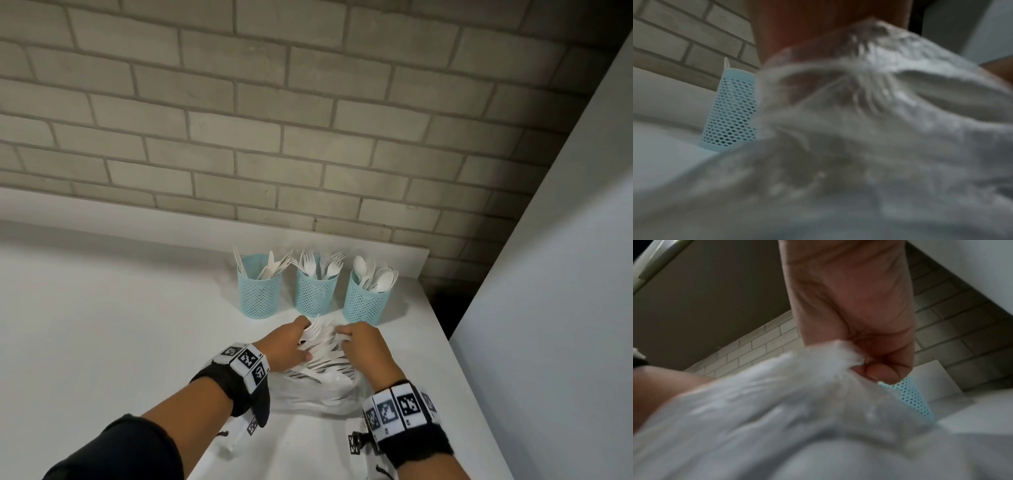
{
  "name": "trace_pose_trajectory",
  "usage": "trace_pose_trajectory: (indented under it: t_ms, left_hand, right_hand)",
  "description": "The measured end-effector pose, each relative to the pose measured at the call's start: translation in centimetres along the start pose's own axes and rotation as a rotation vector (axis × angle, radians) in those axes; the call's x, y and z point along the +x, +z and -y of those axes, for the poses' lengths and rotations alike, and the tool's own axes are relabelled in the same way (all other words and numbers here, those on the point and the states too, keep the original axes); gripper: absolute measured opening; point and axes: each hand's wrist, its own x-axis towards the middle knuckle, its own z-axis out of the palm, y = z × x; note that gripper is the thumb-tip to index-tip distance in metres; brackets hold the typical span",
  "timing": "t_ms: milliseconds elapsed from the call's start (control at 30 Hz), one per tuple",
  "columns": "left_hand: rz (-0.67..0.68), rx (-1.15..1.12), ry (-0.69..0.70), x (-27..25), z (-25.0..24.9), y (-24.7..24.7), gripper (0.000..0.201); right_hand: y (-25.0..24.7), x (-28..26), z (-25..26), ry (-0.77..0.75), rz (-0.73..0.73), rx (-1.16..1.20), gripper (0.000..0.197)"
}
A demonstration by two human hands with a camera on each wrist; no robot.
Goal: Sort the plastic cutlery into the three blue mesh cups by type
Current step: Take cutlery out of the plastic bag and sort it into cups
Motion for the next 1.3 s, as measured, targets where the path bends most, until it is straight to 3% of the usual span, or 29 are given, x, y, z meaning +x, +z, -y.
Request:
trace_pose_trajectory:
  t_ms: [100, 233, 333, 400, 633, 800, 900, 1000, 1167, 1300]
  left_hand:
    - [-0.054, -0.012, 0.047, -0.5, 0.1, 0.0, 0.056]
    - [-0.135, -0.064, 0.071, -1.0, -0.1, -0.3, 0.054]
    - [-0.255, -0.077, 0.108, -1.2, -0.2, -0.5, 0.013]
    - [-0.277, -0.114, 0.126, -1.4, -0.4, -0.6, 0.005]
    - [-0.144, -0.322, 0.134, -1.2, -1.5, -1.8, 0.035]
    - [-0.117, -0.396, 0.086, -1.0, -1.8, -2.6, 0.015]
    - [-0.112, -0.424, 0.092, -1.2, -2.3, -3.2, 0.012]
    - [-0.143, -0.575, 0.159, -1.5, -3.6, -4.3, 0.008]
    - [-0.261, -0.751, 0.125, -1.0, -4.8, -5.2, 0.007]
    - [-0.176, -0.997, 0.148, -0.5, -4.6, -5.0, 0.013]
  right_hand:
    - [0.1, 0.6, 0.5, -0.006, 0.001, -0.071, 0.049]
    - [0.8, 0.8, 0.3, 0.017, 0.068, 0.111, 0.051]
    - [0.3, 0.5, 0.0, 0.017, 0.053, 0.266, 0.049]
    - [-0.2, 0.4, -0.4, -0.011, 0.046, 0.299, 0.047]
    - [-1.1, 0.5, -0.8, -0.072, 0.072, 0.276, 0.044]
    - [-2.8, 0.0, 0.1, -0.136, 0.026, 0.197, 0.040]
    - [-4.4, -0.7, 0.9, -0.171, 0.037, 0.382, 0.046]
    - [-5.6, -1.2, 2.2, -0.214, 0.132, 0.629, 0.038]
    - [-5.9, 0.0, 4.4, -0.281, -0.033, 0.737, 0.021]
    - [-6.1, 1.3, 5.4, -0.261, -0.006, 0.826, 0.017]
